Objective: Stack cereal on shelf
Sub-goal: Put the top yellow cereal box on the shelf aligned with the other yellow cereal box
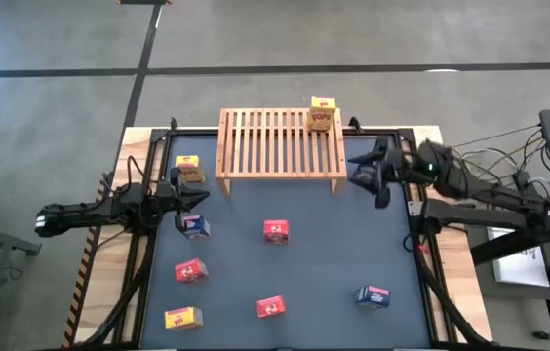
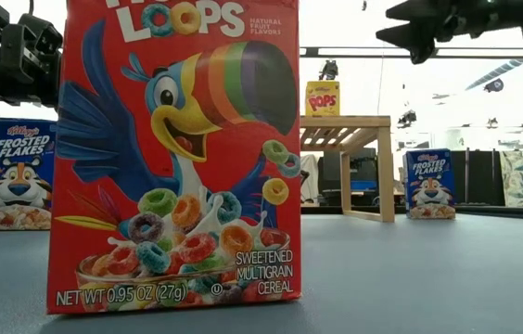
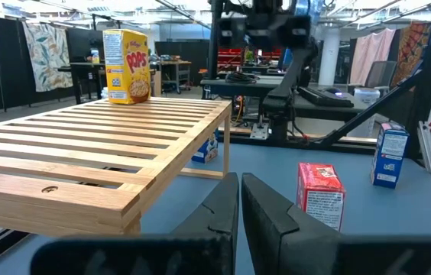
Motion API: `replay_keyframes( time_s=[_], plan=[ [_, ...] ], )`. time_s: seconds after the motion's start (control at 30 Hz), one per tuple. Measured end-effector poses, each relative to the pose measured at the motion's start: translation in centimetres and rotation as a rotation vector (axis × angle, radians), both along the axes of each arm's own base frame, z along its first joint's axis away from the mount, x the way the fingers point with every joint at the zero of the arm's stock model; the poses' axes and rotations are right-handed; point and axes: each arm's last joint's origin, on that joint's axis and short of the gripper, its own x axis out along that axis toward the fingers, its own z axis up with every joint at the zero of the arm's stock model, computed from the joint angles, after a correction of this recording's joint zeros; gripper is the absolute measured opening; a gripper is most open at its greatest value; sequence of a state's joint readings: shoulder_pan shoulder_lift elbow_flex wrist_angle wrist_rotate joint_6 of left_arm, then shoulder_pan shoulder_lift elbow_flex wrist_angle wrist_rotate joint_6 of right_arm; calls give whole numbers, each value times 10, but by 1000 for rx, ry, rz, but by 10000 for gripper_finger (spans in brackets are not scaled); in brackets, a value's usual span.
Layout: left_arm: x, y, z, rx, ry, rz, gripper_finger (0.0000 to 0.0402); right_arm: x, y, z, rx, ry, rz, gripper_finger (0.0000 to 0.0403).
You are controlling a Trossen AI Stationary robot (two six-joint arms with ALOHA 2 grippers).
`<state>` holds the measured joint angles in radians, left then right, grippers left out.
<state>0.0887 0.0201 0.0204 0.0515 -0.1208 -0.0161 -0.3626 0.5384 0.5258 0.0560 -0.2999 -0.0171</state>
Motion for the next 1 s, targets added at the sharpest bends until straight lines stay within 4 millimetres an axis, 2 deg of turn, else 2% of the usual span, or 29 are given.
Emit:
replay_keyframes(
  time_s=[0.2,0.5,0.77,1.0],
  plan=[
    [0,0,0,0,0,0,1,10,21,-27,-6,-135,122,247],
    [0,0,0,0,-1,0,1,24,32,-58,-70,-182,164,246],
    [0,0,1,-2,-10,0,1,34,31,-62,-85,-137,164,247],
    [-1,0,9,-65,-106,-7,1,39,31,-64,-59,-76,166,247]
  ],
)
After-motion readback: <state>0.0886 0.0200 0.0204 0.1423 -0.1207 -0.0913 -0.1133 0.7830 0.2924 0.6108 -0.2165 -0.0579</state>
